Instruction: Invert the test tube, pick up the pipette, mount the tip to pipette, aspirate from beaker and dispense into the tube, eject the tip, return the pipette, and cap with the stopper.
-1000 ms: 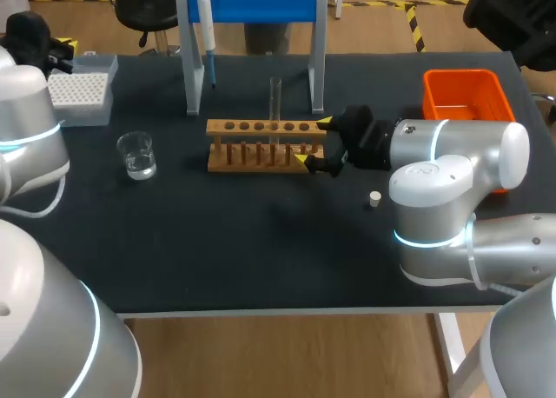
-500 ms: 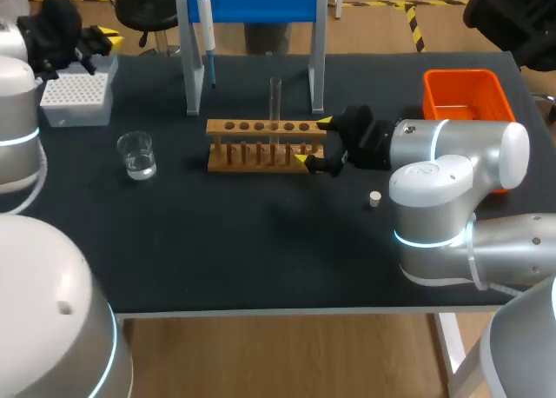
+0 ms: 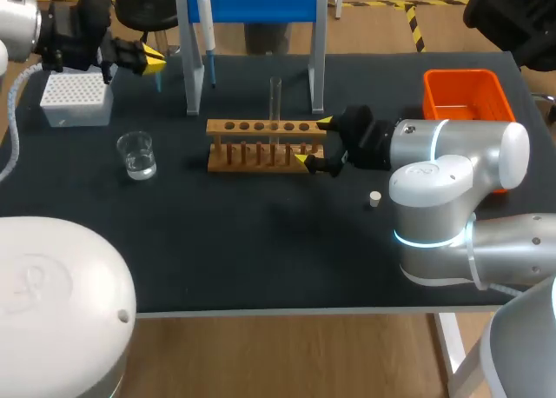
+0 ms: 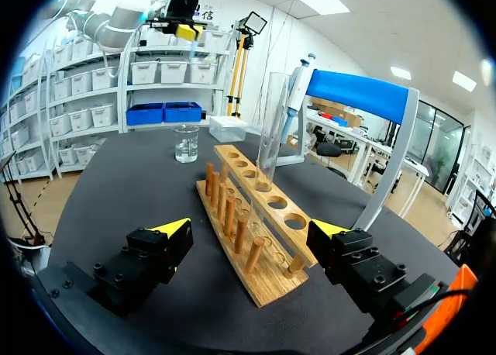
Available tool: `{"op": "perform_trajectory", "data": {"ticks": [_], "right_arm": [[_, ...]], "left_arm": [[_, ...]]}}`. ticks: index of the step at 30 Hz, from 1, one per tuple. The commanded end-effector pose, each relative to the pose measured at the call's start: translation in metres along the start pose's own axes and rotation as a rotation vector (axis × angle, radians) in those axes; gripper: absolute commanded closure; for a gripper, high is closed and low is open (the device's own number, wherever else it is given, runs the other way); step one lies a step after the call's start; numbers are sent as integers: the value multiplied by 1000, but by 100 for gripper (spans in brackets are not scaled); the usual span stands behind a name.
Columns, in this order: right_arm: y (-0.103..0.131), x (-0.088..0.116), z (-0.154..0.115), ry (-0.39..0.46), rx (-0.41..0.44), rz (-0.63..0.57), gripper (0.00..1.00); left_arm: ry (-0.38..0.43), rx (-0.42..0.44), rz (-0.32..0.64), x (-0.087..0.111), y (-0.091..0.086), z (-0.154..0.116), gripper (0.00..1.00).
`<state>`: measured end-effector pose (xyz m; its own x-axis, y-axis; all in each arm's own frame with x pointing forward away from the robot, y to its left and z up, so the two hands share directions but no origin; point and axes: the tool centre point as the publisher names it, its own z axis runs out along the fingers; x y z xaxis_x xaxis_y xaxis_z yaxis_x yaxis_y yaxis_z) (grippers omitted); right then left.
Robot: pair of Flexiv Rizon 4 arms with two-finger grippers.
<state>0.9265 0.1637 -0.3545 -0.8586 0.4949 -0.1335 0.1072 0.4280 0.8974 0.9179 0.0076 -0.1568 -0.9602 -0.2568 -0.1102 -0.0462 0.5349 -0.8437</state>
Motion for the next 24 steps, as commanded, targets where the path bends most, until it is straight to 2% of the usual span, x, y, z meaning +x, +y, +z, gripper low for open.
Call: {"op": "perform_trajectory", "data": {"ticks": [1,6,11,17,24], "right_arm": [[-1,0,0,1,-1,0,0],[-1,0,0,1,-1,0,0],[-1,0,0,1,-1,0,0],[-1,0,0,1,-1,0,0],[-1,0,0,1,-1,0,0]], "left_arm": [[152,-7,-9,13,-14,-2,100],[196,26,-16,37,-28,16,100],[231,43,-29,52,-40,33,100],[245,85,-25,60,-55,51,100],[235,77,-18,65,-67,64,100]]}}
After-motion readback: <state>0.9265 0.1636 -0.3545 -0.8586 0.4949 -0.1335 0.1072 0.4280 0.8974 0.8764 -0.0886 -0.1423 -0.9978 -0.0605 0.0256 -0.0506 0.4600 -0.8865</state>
